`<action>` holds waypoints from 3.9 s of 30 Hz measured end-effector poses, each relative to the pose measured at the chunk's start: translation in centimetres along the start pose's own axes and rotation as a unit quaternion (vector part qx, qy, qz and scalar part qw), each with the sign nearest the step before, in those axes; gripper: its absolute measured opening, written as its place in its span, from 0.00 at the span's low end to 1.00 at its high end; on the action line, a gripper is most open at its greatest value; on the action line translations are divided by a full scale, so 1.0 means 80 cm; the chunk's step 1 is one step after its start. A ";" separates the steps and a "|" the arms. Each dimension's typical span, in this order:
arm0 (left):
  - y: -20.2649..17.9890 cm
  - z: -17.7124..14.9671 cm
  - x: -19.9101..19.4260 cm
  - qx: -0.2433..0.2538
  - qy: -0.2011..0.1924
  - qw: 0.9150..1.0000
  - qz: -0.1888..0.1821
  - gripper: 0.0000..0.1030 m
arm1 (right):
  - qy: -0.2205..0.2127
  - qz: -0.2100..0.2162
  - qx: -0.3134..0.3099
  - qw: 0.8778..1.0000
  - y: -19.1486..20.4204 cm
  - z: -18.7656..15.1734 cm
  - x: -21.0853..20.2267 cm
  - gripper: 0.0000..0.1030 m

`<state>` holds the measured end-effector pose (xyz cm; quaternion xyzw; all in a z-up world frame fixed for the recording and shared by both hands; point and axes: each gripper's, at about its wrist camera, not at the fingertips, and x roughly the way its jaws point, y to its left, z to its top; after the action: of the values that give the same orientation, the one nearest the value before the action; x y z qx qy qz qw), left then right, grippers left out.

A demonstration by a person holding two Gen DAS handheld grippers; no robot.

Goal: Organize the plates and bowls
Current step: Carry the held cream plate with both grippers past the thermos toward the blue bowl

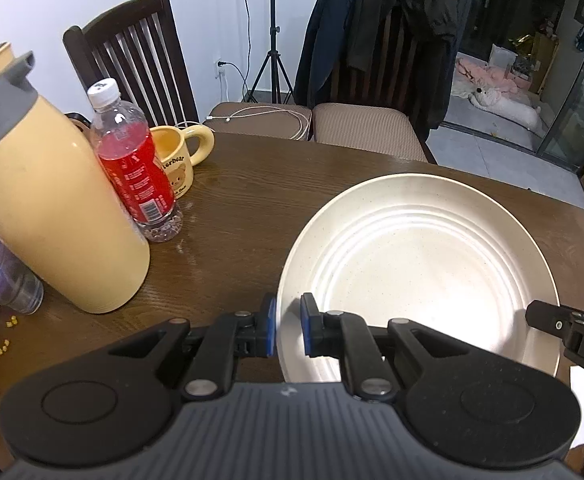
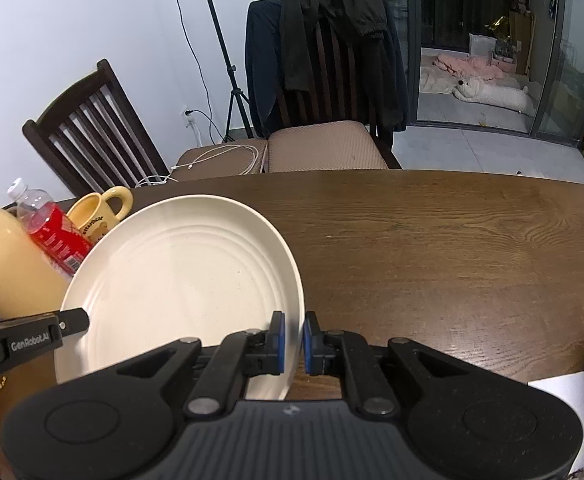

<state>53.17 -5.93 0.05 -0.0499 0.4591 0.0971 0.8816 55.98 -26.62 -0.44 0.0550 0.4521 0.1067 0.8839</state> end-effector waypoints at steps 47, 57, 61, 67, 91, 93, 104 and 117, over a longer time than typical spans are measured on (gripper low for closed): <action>0.086 -0.087 -0.118 0.003 -0.031 0.999 -0.008 0.12 | -0.026 0.003 -0.013 1.000 0.080 -0.093 -0.113 0.08; 0.108 -0.105 -0.139 -0.004 -0.035 0.999 -0.005 0.12 | -0.026 0.010 -0.019 0.999 0.103 -0.112 -0.124 0.08; 0.116 -0.112 -0.146 -0.008 -0.038 0.999 -0.002 0.12 | -0.025 0.014 -0.020 0.999 0.111 -0.120 -0.126 0.08; 0.129 -0.123 -0.153 -0.017 -0.040 0.999 0.000 0.12 | -0.024 0.021 -0.025 0.999 0.123 -0.130 -0.130 0.08; 0.189 -0.165 -0.175 -0.046 -0.038 0.998 0.008 0.12 | -0.013 0.038 -0.047 0.998 0.174 -0.172 -0.140 0.08; 0.192 -0.169 -0.176 -0.048 -0.038 0.998 0.009 0.12 | -0.012 0.040 -0.049 0.998 0.178 -0.175 -0.140 0.08; 0.218 -0.193 -0.183 -0.059 -0.034 0.998 0.013 0.12 | -0.006 0.047 -0.058 0.997 0.200 -0.193 -0.140 0.08; 0.249 -0.214 -0.183 -0.075 -0.028 0.997 0.018 0.12 | 0.003 0.054 -0.073 0.996 0.226 -0.214 -0.135 0.08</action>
<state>26.99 8.62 2.25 -0.1047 0.4265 0.1488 0.8860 33.44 -11.61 1.58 0.0145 0.4421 0.1871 0.8771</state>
